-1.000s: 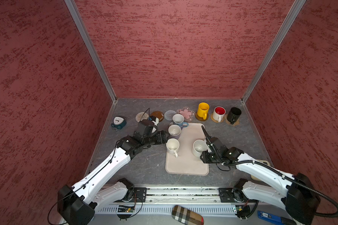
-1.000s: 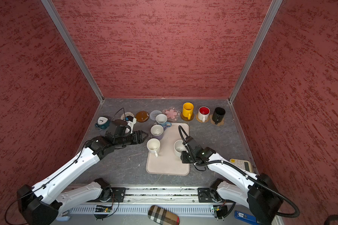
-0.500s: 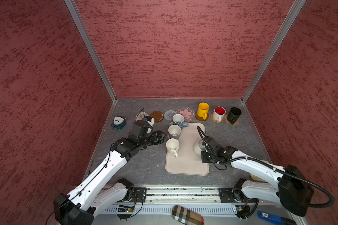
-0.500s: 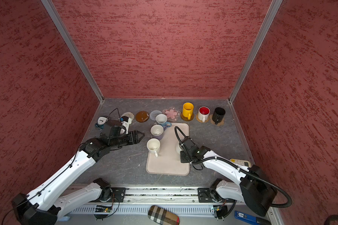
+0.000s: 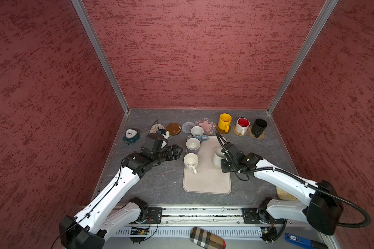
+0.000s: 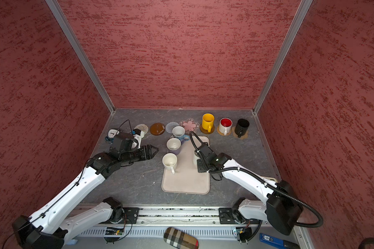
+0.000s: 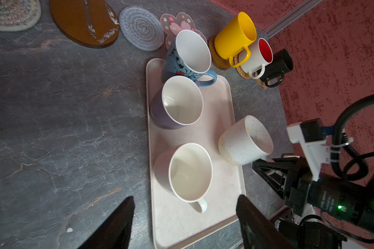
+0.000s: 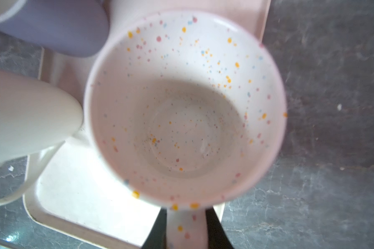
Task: Place cups on coasters
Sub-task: Pick up the cup from the tray, then place the cup on the coaster.
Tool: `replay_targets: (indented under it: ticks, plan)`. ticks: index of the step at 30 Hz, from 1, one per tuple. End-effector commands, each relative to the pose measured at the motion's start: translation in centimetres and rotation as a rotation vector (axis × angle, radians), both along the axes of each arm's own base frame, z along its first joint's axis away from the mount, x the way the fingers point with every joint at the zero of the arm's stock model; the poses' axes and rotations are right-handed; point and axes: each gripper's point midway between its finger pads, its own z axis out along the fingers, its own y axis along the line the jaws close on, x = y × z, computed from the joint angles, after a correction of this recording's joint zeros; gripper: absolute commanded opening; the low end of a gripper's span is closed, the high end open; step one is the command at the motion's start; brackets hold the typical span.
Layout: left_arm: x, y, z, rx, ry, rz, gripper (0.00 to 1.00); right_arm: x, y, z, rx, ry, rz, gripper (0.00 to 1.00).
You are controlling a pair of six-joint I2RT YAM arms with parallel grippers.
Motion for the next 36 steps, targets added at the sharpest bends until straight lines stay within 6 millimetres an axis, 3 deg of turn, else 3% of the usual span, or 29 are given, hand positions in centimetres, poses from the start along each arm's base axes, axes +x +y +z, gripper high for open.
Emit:
replay_targets:
  ticks: [1,4,11,21,30,36]
  plan:
    - [0.5,0.3,1.3,0.029,-0.028,-0.014,0.83,4.2,0.9,4.2,-0.016,-0.151,-0.002,0.04]
    - [1.0,0.6,1.8,0.054,-0.04,-0.012,1.0,7.0,1.4,6.1,-0.02,-0.184,-0.002,0.03]
    - [2.5,1.0,2.1,0.084,-0.028,-0.004,0.99,13.1,2.4,10.2,-0.021,-0.243,0.004,0.0]
    - [5.2,1.6,2.3,0.067,-0.016,0.021,1.0,20.5,2.4,13.7,0.013,-0.354,0.005,0.0]
    - [7.1,1.9,2.2,0.084,0.005,0.03,1.0,26.9,2.9,13.8,0.04,-0.46,0.026,0.0]
    - [8.0,2.2,1.7,0.091,0.011,0.042,1.0,30.2,3.7,12.7,0.053,-0.502,0.051,0.0]
